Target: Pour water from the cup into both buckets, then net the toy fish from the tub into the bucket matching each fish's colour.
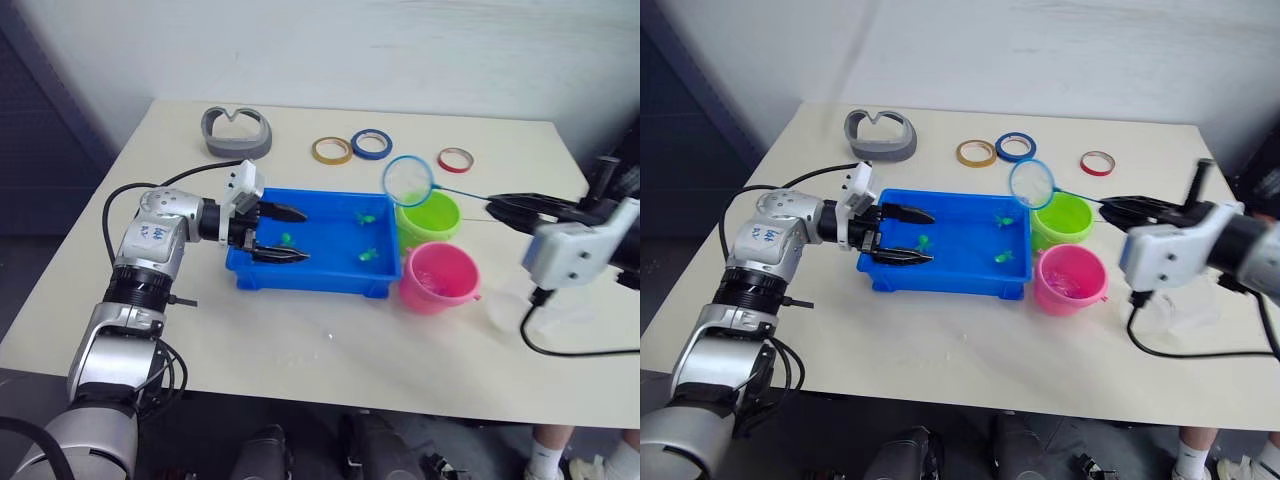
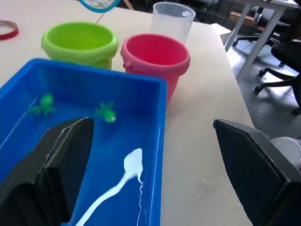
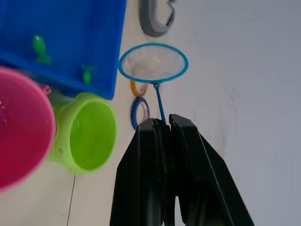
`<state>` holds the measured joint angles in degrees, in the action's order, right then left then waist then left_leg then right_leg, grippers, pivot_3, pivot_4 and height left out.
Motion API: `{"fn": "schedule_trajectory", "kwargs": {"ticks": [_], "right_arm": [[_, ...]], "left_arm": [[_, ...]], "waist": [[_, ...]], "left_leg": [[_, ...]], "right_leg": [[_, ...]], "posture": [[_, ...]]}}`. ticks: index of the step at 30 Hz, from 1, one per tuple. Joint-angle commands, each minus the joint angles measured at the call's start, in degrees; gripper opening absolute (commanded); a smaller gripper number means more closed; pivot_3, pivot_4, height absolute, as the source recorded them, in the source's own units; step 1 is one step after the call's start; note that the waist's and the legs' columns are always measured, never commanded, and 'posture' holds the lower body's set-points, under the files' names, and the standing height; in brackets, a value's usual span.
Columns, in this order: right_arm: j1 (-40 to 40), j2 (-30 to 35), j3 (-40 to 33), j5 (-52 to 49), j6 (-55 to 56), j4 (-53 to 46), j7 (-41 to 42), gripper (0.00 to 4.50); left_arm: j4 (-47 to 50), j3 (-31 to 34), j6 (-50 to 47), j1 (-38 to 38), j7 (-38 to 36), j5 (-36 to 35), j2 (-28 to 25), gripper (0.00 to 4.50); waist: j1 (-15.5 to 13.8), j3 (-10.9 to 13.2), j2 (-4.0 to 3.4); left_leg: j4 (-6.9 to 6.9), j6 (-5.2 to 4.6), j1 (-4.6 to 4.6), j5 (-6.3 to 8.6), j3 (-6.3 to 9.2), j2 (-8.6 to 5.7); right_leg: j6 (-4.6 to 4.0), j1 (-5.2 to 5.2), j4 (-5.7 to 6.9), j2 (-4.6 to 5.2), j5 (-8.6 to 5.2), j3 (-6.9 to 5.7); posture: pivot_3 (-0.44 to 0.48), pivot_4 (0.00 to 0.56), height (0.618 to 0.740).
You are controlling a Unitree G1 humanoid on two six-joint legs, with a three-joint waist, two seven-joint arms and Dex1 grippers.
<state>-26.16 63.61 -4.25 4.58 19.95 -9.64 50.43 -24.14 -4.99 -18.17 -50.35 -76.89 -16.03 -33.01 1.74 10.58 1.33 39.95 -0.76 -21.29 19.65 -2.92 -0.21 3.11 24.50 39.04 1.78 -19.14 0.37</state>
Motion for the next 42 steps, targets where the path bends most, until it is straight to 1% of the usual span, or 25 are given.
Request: {"fn": "schedule_trajectory", "kwargs": {"ticks": [1,3,6,12,15,18,20,22,26,28,33,38,42], "right_arm": [[-12.6,-3.9,11.6,8.6,7.7,11.6,4.4,0.00],[-18.8,-6.0,16.4,11.9,12.1,18.0,6.4,0.00],[-25.7,-8.4,21.3,14.8,18.7,25.9,7.8,0.00],[-34.0,-9.7,26.3,19.8,30.0,37.6,7.1,0.00],[-35.9,-9.7,27.5,20.9,33.8,40.6,6.9,0.00],[-36.2,-10.0,28.2,18.6,34.6,42.5,9.2,0.00],[-34.8,-9.8,27.5,14.3,31.4,41.3,12.4,0.00],[-34.2,-9.6,27.1,12.7,30.3,40.4,13.8,0.00],[-29.6,-9.4,25.3,5.2,19.6,34.1,18.9,0.00],[-26.2,-9.3,23.9,2.0,11.4,29.4,20.6,0.00],[-18.8,-8.9,19.4,-6.1,-14.3,17.0,23.8,0.00],[-14.3,-9.9,14.3,-16.0,-43.4,7.1,22.7,0.00],[-13.1,-10.8,10.8,-22.1,-61.4,3.0,19.4,0.00]], "left_arm": [[7.5,2.5,-3.1,2.1,2.8,-1.8,-1.4,4.45],[11.2,3.4,-5.1,4.2,4.2,-2.6,-2.3,4.45],[15.6,4.7,-7.4,6.7,6.3,-3.7,-3.1,4.45],[21.3,6.9,-10.6,10.4,9.8,-5.6,-4.0,4.45],[22.8,7.3,-11.3,11.8,10.7,-6.3,-4.5,4.45],[23.1,7.4,-11.6,11.8,11.3,-6.5,-4.7,4.45],[22.7,7.4,-11.6,11.3,11.4,-6.6,-4.8,4.45],[22.2,7.3,-11.4,10.7,11.5,-6.6,-4.9,4.45],[20.9,6.8,-10.8,9.4,11.5,-6.4,-4.6,4.45],[20.4,6.5,-10.6,8.8,11.3,-6.4,-4.4,4.45],[19.1,5.6,-9.9,7.6,10.6,-6.1,-4.1,4.45],[17.5,4.9,-9.2,6.3,10.1,-5.9,-4.1,4.45],[16.5,4.4,-8.7,5.5,9.9,-5.9,-4.0,4.45]], "waist": [[0.1,0.0,-0.03],[0.0,0.0,-0.03],[-0.2,0.0,-0.05],[0.0,0.0,-0.05],[0.0,0.0,-0.05],[0.1,0.0,-0.05],[0.1,0.0,-0.05],[0.1,0.0,-0.05],[-0.1,0.0,-0.05],[-0.1,0.0,-0.05],[-0.2,0.0,-0.05],[-0.2,0.0,-0.05],[-0.2,0.0,-0.05]], "left_leg": [[0.01,-0.01,-0.01,0.01,-0.08,-0.02],[0.00,-0.05,-0.02,0.02,-0.04,-0.04],[-0.01,-0.07,-0.15,0.03,0.06,-0.04],[0.03,-0.13,-0.21,0.07,0.06,-0.06],[0.03,-0.12,-0.20,0.07,0.05,-0.06],[0.04,-0.12,-0.19,0.06,0.05,-0.06],[0.05,-0.12,-0.19,0.06,0.04,-0.06],[0.05,-0.12,-0.19,0.06,0.05,-0.06],[0.06,-0.12,-0.19,0.06,0.08,-0.05],[0.06,-0.12,-0.19,0.06,0.08,-0.06],[0.08,-0.12,-0.19,0.06,0.11,-0.05],[0.08,-0.12,-0.19,0.06,0.14,-0.05],[0.06,-0.12,-0.20,0.07,0.15,-0.06]], "right_leg": [[0.00,0.02,-0.04,0.02,0.00,0.06],[0.00,0.02,-0.02,0.07,0.00,0.00],[0.00,0.07,-0.10,0.11,0.00,-0.10],[0.00,0.08,-0.13,0.18,0.00,-0.13],[-0.01,0.09,-0.11,0.17,-0.01,-0.13],[-0.01,0.09,-0.08,0.16,-0.01,-0.13],[-0.01,0.09,-0.06,0.16,-0.01,-0.12],[-0.02,0.09,-0.05,0.16,-0.01,-0.13],[-0.01,0.06,-0.07,0.17,-0.01,-0.16],[-0.01,0.06,-0.06,0.19,-0.01,-0.17],[-0.01,0.05,-0.03,0.20,-0.01,-0.20],[-0.01,0.05,-0.04,0.21,-0.01,-0.22],[-0.01,0.06,-0.04,0.21,-0.01,-0.22]], "posture": [[0.000,0.150,0.740],[0.000,0.150,0.740],[0.000,0.150,0.740],[0.000,0.150,0.740],[0.000,0.150,0.740],[0.000,0.150,0.740],[0.000,0.150,0.740],[0.000,0.150,0.740],[0.000,0.150,0.740],[0.000,0.150,0.740],[0.000,0.150,0.740],[0.000,0.150,0.740],[0.000,0.150,0.740]]}}
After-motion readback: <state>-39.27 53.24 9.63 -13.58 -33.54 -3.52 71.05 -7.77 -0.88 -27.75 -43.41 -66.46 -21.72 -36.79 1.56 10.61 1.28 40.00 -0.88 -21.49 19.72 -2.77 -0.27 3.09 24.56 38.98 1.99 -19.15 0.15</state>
